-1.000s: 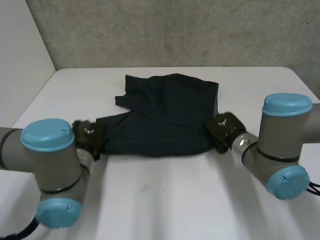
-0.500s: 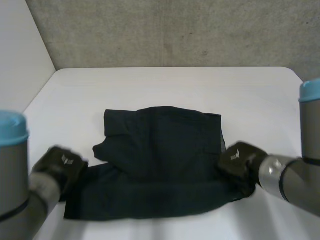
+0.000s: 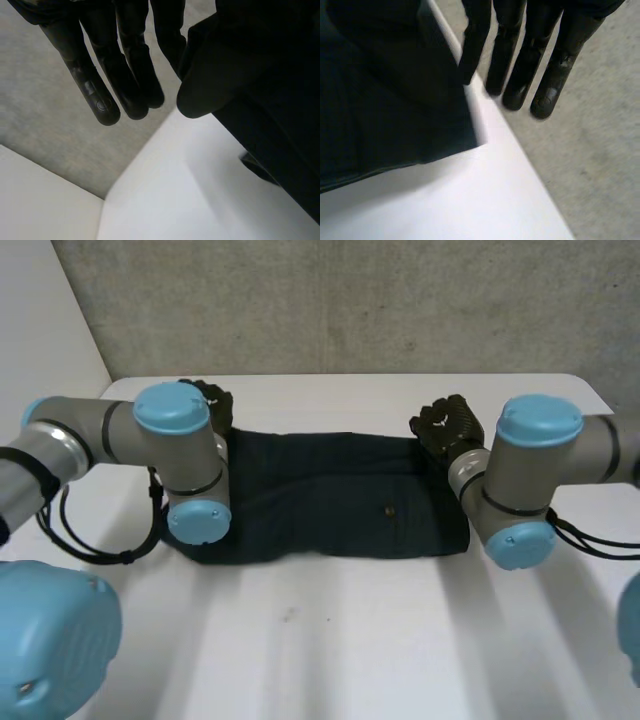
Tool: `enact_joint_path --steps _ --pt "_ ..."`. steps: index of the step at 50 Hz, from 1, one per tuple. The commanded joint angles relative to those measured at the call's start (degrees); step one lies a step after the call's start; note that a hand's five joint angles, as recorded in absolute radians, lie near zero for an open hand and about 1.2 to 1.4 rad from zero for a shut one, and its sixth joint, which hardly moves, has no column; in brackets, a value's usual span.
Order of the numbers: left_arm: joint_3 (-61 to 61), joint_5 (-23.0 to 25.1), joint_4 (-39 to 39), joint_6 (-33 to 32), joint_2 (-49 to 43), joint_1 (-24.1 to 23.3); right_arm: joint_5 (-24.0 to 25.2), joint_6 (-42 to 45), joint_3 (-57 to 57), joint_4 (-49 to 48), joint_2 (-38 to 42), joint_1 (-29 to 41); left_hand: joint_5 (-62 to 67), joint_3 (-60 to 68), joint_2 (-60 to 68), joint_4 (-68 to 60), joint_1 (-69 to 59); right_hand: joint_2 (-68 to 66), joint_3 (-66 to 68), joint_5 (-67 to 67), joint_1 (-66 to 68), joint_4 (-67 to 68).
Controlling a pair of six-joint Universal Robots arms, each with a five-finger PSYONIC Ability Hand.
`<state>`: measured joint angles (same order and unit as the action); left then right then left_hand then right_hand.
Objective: Fold the shorts.
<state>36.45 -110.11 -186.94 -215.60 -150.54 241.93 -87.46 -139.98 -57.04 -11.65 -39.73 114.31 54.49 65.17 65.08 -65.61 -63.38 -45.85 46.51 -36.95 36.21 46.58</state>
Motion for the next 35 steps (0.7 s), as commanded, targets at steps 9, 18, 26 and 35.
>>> enact_joint_path --steps 9,18,26,35 --pt "18.8 0.1 -11.3 4.3 12.5 -2.3 -1.6 -17.7 -14.9 -3.3 -16.7 -1.5 -54.5 -55.2 -55.1 55.6 53.4 35.8 -36.5 37.0 -26.2 -36.6" --pt "42.4 3.7 -10.8 16.0 29.5 -1.7 14.6 -30.2 -31.7 8.7 -28.4 -7.6 -54.5 -55.2 -55.1 55.6 53.4 24.5 -25.2 25.6 -14.9 -25.3" --pt "56.6 10.4 -10.7 27.8 38.1 -0.1 17.5 -31.1 -37.2 8.2 -27.6 -8.1 -53.9 -54.6 -54.5 55.1 52.8 7.3 -8.0 8.5 2.3 -8.1" --pt "61.3 10.7 -10.7 30.0 39.4 0.7 17.2 -30.1 -36.2 3.5 -20.6 -8.0 -54.4 -55.1 -55.0 55.6 53.3 4.8 -5.5 5.9 4.8 -5.5"
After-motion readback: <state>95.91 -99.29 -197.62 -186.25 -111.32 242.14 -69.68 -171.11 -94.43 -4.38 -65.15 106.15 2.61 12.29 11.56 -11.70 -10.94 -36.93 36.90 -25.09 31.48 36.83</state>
